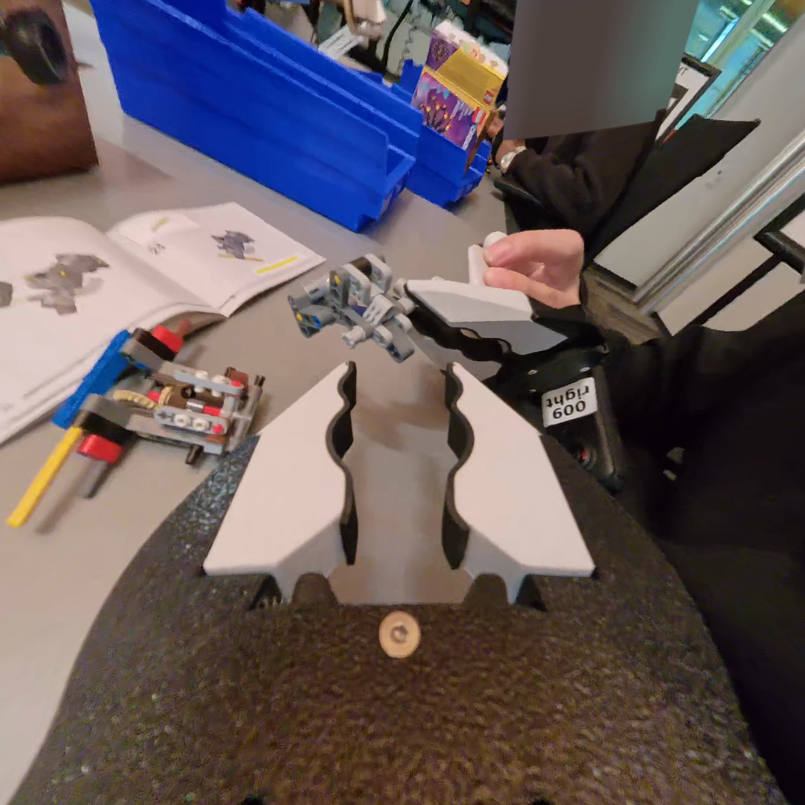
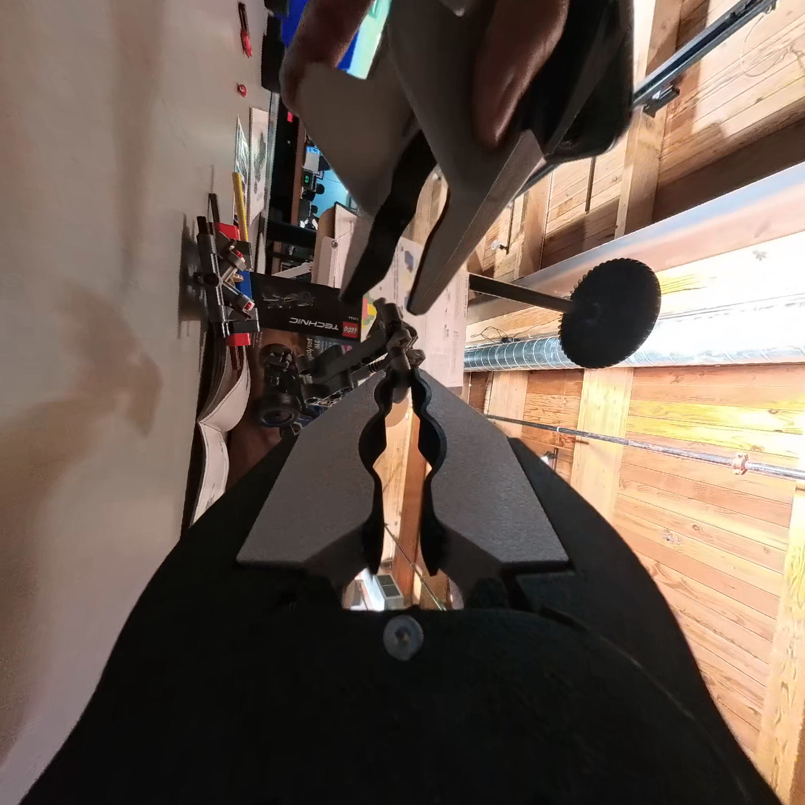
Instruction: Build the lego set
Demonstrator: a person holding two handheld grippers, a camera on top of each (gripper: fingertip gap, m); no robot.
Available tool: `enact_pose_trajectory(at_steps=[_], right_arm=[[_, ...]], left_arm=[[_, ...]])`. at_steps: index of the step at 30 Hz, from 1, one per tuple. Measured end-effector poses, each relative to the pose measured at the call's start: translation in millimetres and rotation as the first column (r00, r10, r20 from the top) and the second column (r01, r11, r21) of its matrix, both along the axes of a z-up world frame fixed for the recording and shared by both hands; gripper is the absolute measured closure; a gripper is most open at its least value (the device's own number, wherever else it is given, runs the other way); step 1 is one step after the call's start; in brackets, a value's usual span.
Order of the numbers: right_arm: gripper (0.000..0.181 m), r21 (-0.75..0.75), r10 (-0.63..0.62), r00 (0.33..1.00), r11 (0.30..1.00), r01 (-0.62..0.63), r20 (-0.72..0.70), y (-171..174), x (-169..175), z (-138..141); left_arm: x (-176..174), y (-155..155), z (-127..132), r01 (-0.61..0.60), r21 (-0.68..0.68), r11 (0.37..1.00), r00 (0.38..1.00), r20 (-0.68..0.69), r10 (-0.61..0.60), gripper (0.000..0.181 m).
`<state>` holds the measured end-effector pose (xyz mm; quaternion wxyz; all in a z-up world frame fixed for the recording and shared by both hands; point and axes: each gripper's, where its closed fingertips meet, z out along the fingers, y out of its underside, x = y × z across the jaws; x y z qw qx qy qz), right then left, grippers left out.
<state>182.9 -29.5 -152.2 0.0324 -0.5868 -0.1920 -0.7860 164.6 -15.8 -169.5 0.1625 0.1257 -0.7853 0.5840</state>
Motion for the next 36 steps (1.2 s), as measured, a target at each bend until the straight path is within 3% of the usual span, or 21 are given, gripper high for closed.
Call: enact_pose_trajectory(at_steps=[5, 8, 14, 19, 20, 26, 30, 33, 36], right_arm=[[0.176, -0.022, -0.006, 1.0, 1.0, 0.006, 0.005, 2, 1, -2], [0.176, -0.028, -0.034, 0.999, 0.999, 0.033, -0.029, 0, 5, -8], [0.175, -0.058, -0.057, 0.99, 0.997, 0.05, -0.129, -1, 10, -27], [0.176, -0.036, -0.061, 0.969, 0.998, 0.054, -0.241, -5, 15, -42], [0.176, -0.049, -0.065, 0.964, 0.997, 0.054, -0.259, -6, 15, -46], [0.175, -0.001, -0.064, 0.933, 0.998, 0.068, -0.355, -9, 14, -57], [0.162, 0.05, -0.035, 0.901, 0.997, 0.063, -0.433, -12, 10, -61], [0.151, 0.212, 0.1, 0.79, 0.977, 0.039, -0.605, -11, -3, -61], [0.142, 0.444, 0.3, 0.544, 0.883, 0.153, -0.784, -22, -14, -56]], left_arm=[[6, -8, -4, -0.059, 0.024, 0.998, 0.995, -0.075, 0.061, 0.149], [6, -12, -12, -0.061, 0.065, 0.996, 0.994, -0.087, 0.067, 0.166], [27, -11, -28, -0.148, 0.148, 0.978, 0.988, 0.061, 0.14, 0.173], [33, -13, -42, -0.155, 0.218, 0.964, 0.975, 0.191, 0.114, 0.175], [34, -13, -48, -0.164, 0.249, 0.955, 0.971, 0.211, 0.112, 0.169], [35, -15, -58, -0.179, 0.296, 0.938, 0.937, 0.342, 0.071, 0.177], [35, -11, -73, -0.167, 0.394, 0.904, 0.921, 0.391, -0.001, 0.177], [33, -10, -81, -0.124, 0.436, 0.891, 0.935, 0.353, -0.043, 0.177], [32, -12, -81, -0.068, 0.437, 0.897, 0.948, 0.307, -0.078, 0.177]])
